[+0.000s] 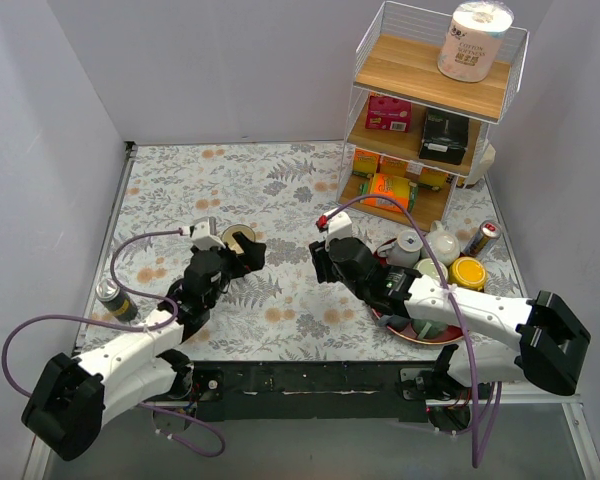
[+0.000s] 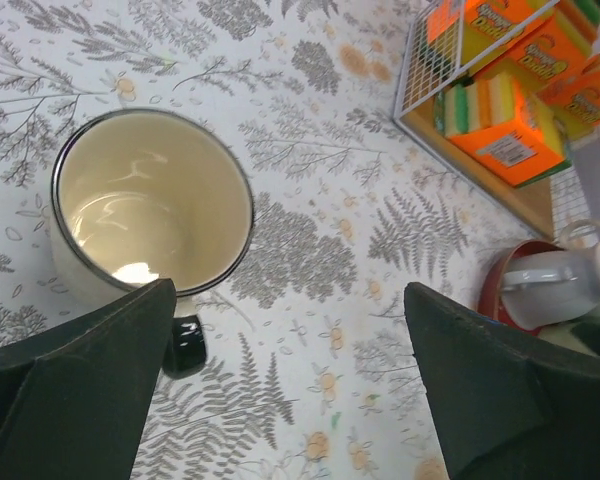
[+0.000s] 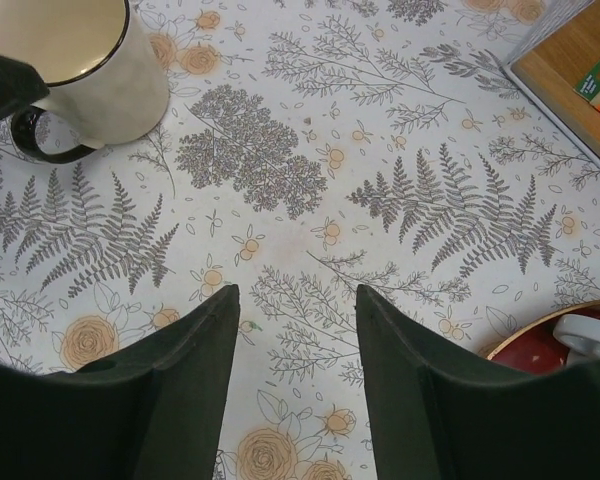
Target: Turn the mug right side up
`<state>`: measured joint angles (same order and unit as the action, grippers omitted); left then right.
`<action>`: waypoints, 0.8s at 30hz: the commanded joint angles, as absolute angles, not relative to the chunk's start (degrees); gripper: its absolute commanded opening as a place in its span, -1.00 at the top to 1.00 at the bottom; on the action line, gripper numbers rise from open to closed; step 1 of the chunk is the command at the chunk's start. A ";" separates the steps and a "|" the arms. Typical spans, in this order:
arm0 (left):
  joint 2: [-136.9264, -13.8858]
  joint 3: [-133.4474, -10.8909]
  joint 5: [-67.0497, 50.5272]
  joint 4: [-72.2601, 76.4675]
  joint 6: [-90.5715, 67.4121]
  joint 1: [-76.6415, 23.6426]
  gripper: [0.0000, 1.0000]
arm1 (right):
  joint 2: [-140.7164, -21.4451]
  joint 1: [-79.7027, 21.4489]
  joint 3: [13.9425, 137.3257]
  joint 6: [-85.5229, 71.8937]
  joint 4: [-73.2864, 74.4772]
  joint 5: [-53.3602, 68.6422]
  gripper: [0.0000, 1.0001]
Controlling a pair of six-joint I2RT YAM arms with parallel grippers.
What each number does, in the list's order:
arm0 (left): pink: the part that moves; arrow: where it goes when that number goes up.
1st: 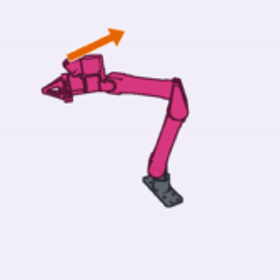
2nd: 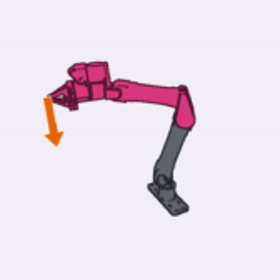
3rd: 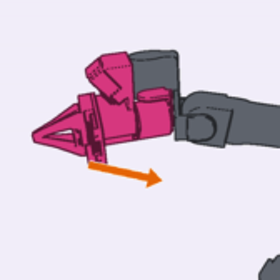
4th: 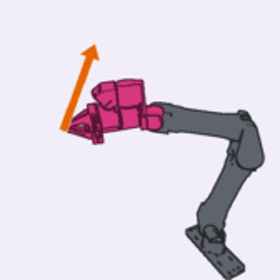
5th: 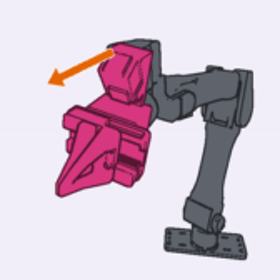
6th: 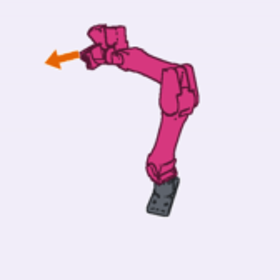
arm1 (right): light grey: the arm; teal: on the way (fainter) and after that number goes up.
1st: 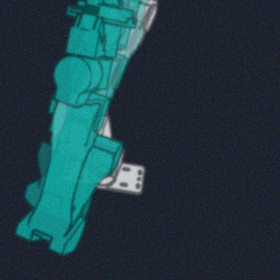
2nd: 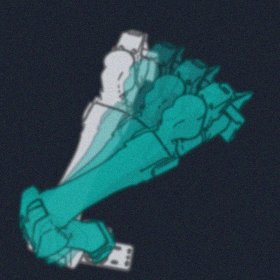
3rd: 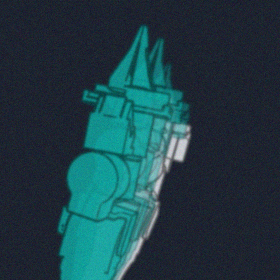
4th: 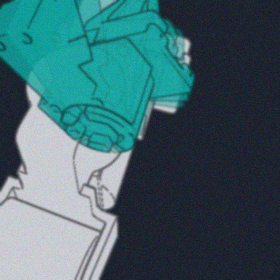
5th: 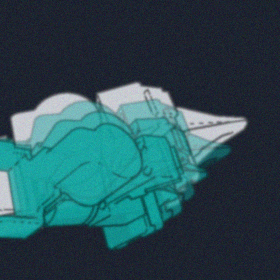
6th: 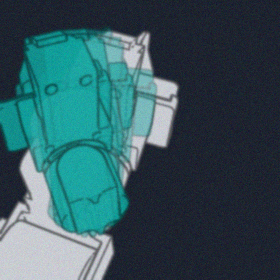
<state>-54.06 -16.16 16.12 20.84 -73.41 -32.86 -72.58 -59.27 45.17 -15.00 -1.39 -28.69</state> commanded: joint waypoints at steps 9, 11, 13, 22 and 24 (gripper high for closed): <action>-67.75 -48.05 18.98 -27.84 -81.20 -32.87 -0.96 | -70.66 -58.80 47.20 -17.40 -0.53 -28.03 -0.27; -68.90 -50.61 19.77 -32.23 -83.04 -32.78 -0.96 | -70.58 -58.71 47.55 -17.58 -0.09 -28.56 -0.27; -68.91 -53.59 20.39 -34.79 -84.02 -32.00 -0.96 | -70.49 -58.62 47.90 -17.93 1.66 -29.62 -0.26; -69.43 -55.73 10.81 -41.40 -83.50 -17.14 -0.74 | -71.19 -58.36 48.95 -20.30 4.74 -30.06 -0.19; -70.66 -54.76 8.18 -40.61 -82.62 -15.56 -0.55 | -71.37 -58.10 49.22 -20.74 5.53 -29.97 -0.18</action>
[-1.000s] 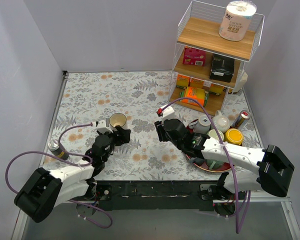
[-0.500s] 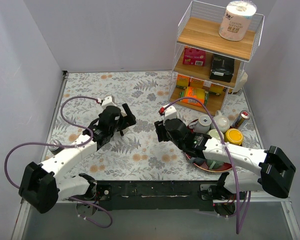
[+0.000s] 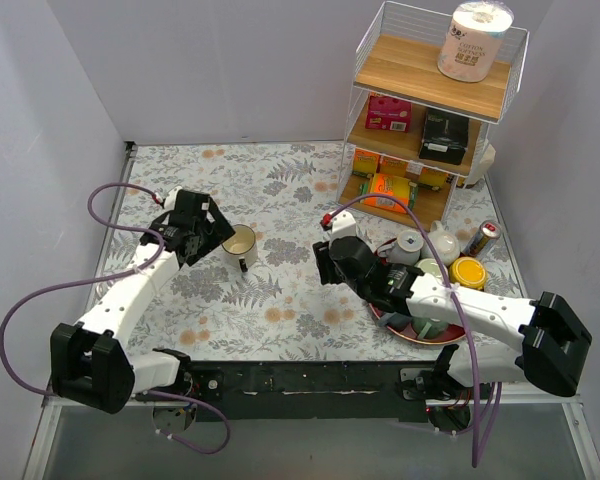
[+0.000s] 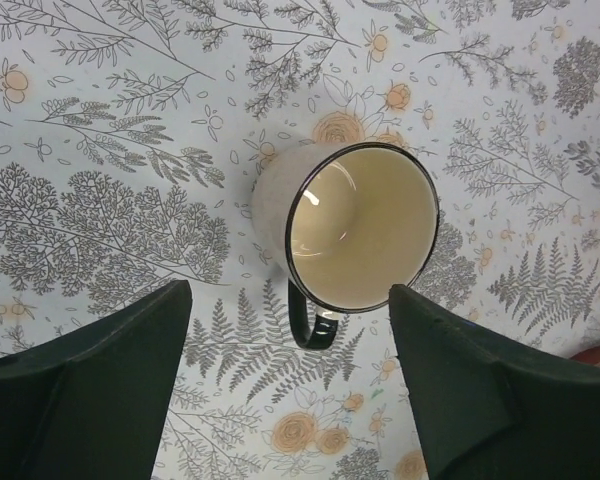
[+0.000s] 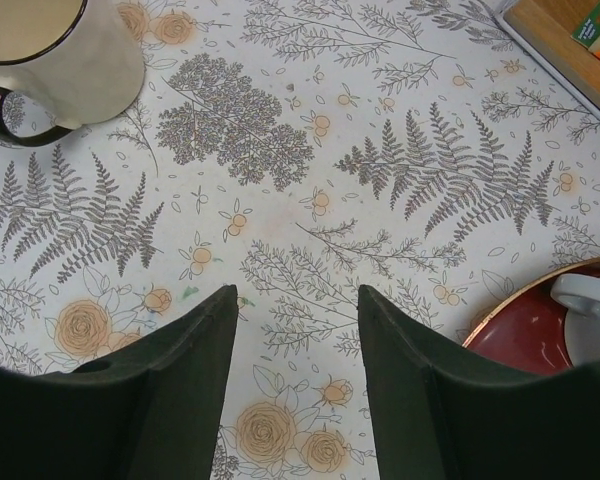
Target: Turn the mug right side up
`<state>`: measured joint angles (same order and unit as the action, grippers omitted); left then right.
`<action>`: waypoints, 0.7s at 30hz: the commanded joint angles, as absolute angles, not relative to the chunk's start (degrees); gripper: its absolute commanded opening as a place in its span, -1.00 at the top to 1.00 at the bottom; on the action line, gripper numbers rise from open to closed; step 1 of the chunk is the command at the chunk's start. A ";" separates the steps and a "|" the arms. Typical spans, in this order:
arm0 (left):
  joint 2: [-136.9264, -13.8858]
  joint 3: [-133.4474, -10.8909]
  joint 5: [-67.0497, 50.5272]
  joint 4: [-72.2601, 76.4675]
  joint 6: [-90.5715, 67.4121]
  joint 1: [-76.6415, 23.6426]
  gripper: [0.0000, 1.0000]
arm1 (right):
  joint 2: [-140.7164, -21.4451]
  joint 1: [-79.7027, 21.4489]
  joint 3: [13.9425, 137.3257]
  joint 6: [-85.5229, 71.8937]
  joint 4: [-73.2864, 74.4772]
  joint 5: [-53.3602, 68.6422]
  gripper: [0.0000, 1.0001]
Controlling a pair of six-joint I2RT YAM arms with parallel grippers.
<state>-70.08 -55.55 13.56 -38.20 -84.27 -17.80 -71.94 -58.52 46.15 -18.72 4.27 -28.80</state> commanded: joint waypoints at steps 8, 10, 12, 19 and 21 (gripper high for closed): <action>-76.80 -53.88 4.22 -35.95 -79.64 -12.31 0.09 | -70.58 -57.04 50.01 -22.59 8.61 -30.15 -0.15; -78.39 -54.40 3.61 -35.51 -79.10 -11.69 0.20 | -70.40 -56.87 50.01 -22.76 9.05 -30.06 -0.15; -79.88 -54.49 3.17 -34.81 -78.31 -10.99 0.39 | -70.31 -56.51 50.18 -22.85 9.49 -30.15 -0.15; -82.87 -56.07 3.95 -33.31 -76.20 -9.58 0.88 | -71.63 -54.76 53.43 -24.26 13.70 -29.88 -0.11; -83.49 -56.86 4.74 -33.22 -75.76 -9.05 1.00 | -72.59 -54.32 54.57 -24.69 15.90 -29.80 -0.11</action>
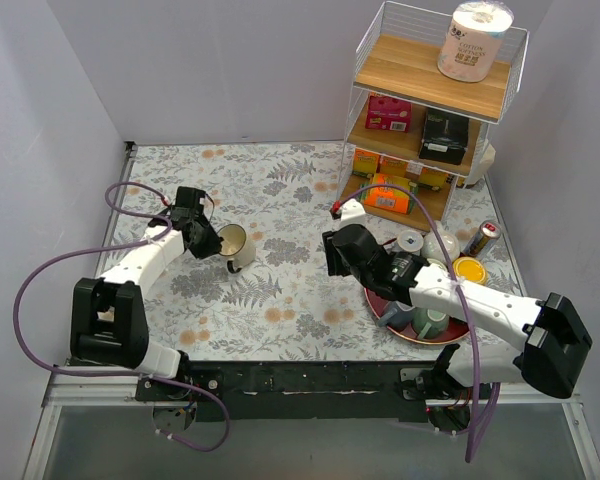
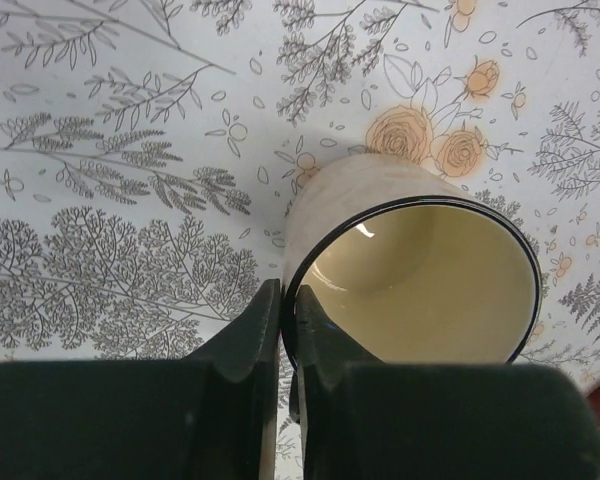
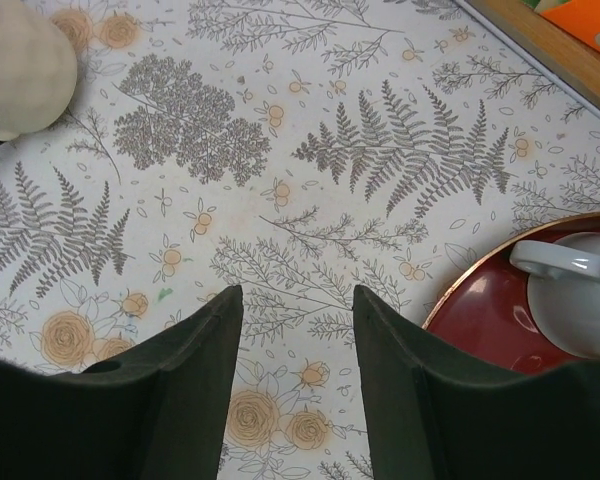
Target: Turn the mug right side up
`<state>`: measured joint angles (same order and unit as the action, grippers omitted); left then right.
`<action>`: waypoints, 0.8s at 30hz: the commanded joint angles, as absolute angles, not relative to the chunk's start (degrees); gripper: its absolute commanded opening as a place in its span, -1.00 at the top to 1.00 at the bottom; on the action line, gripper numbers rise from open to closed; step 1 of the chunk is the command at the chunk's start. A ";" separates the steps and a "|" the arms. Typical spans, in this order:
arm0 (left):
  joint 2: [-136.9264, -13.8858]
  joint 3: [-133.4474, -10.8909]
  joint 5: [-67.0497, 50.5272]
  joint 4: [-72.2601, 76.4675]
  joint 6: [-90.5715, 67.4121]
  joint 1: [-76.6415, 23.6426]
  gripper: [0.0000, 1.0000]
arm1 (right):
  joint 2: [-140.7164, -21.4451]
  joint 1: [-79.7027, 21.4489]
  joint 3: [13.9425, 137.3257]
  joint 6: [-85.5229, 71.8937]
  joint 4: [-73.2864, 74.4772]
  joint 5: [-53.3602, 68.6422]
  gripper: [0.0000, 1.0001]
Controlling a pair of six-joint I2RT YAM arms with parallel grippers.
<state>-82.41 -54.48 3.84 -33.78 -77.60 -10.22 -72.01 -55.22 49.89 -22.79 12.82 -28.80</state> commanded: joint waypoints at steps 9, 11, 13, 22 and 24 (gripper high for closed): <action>-86.48 -59.14 7.99 -32.25 -71.20 -3.87 1.00 | -73.65 -49.58 60.12 -29.00 23.02 -23.93 -0.95; -86.75 -59.68 8.79 -32.08 -69.45 -2.38 1.00 | -73.48 -47.82 60.38 -29.18 23.46 -21.89 -0.97; -87.01 -60.55 10.45 -32.17 -68.73 -1.85 1.00 | -73.48 -47.20 60.64 -29.44 24.25 -21.53 -0.97; -89.73 -64.42 18.01 -31.12 -65.04 -0.35 1.00 | -74.00 -44.39 63.01 -33.74 32.60 -21.53 -0.97; -90.35 -64.25 20.74 -30.33 -64.34 -0.09 1.00 | -73.65 -43.68 63.37 -35.06 34.80 -21.36 -0.98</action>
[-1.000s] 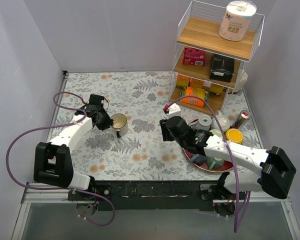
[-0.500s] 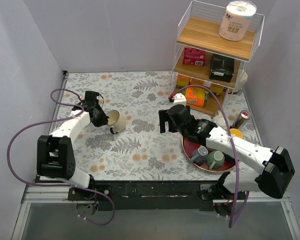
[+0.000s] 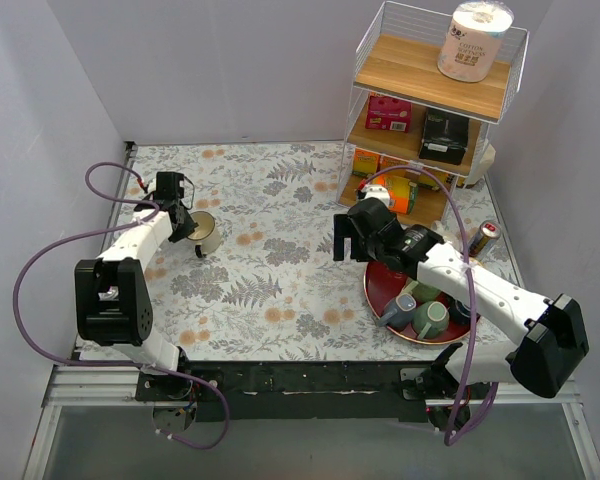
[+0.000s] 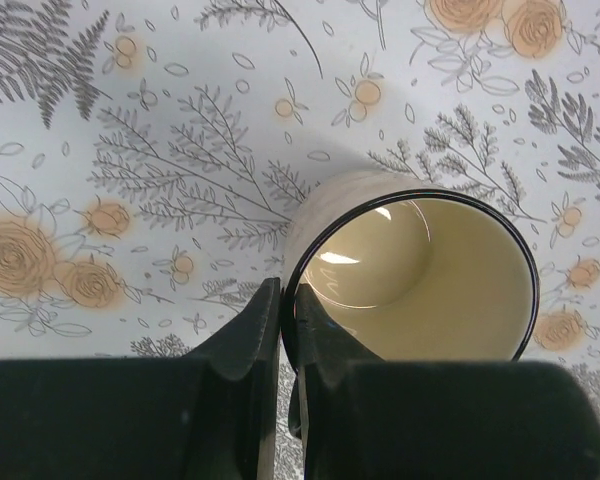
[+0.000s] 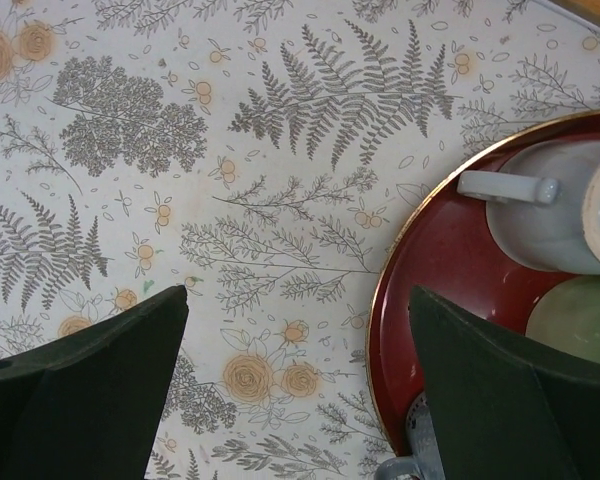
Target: Turn the mug right side up
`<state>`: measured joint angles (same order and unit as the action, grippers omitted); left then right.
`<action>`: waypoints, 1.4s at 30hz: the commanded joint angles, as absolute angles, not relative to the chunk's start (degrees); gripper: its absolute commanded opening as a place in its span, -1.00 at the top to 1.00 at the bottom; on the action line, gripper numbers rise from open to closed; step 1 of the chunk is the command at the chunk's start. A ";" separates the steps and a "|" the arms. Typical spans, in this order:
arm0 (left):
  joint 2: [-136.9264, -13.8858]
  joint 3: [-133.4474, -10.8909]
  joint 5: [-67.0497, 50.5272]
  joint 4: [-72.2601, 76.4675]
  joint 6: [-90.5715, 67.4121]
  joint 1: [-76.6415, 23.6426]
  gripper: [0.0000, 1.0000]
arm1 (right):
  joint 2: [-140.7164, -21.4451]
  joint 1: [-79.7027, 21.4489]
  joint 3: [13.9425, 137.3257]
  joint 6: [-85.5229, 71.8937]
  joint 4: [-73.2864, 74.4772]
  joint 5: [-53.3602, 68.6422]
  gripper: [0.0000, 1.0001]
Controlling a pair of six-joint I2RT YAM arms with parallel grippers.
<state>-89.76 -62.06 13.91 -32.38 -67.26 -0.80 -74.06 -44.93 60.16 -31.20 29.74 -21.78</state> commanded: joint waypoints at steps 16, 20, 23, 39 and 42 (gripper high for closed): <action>-90.79 -64.51 21.01 -29.88 -64.34 -0.09 0.44 | -74.01 -38.50 64.43 -43.59 46.14 -19.52 -0.94; -89.39 -66.09 20.30 -31.02 -65.13 -0.09 0.23 | -72.86 -37.79 64.25 -44.21 47.89 -18.63 -0.96; -86.41 -67.84 19.52 -32.34 -65.65 -0.17 0.02 | -72.86 -37.53 64.69 -44.65 51.40 -18.46 -0.97; -72.43 -72.25 8.97 -33.93 -68.19 -0.09 -0.96 | -67.06 -37.35 69.00 -63.43 74.08 -18.03 -0.96; -72.25 -72.68 8.70 -33.66 -70.65 -0.09 -0.96 | -64.70 -37.35 65.33 -70.18 74.88 -13.63 -0.86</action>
